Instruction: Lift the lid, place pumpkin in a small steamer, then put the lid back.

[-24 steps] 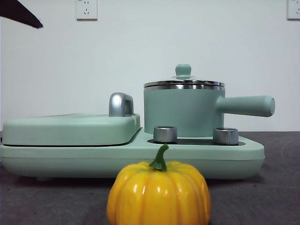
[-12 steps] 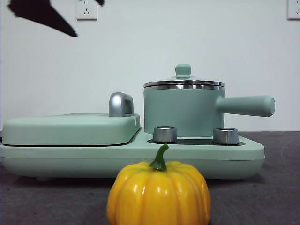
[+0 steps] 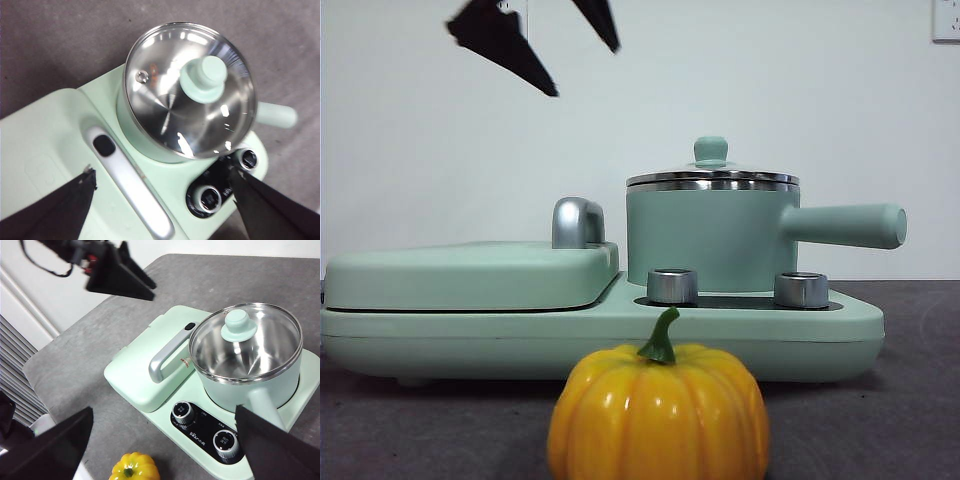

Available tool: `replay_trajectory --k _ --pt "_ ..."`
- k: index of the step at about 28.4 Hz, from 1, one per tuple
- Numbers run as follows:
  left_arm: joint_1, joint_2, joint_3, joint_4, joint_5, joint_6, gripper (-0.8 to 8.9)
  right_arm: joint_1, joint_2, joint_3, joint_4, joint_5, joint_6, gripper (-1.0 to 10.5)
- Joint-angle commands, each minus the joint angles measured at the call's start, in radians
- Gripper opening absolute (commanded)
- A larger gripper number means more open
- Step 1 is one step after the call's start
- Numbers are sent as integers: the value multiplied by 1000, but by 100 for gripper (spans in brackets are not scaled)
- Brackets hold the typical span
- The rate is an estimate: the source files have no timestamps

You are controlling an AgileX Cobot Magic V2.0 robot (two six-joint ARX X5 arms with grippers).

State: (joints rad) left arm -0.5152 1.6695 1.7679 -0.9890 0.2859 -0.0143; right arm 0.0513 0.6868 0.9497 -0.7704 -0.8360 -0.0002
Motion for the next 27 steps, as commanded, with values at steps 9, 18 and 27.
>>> replay_trajectory --k 9,18,27 --pt "-95 364 544 -288 -108 30 436 2 5 15 6 -2 -9 452" --pt "-177 494 696 -313 -111 43 436 2 5 15 6 -2 -8 452" --pt "-230 529 696 -243 -216 93 433 2 5 15 -6 -2 -8 452"
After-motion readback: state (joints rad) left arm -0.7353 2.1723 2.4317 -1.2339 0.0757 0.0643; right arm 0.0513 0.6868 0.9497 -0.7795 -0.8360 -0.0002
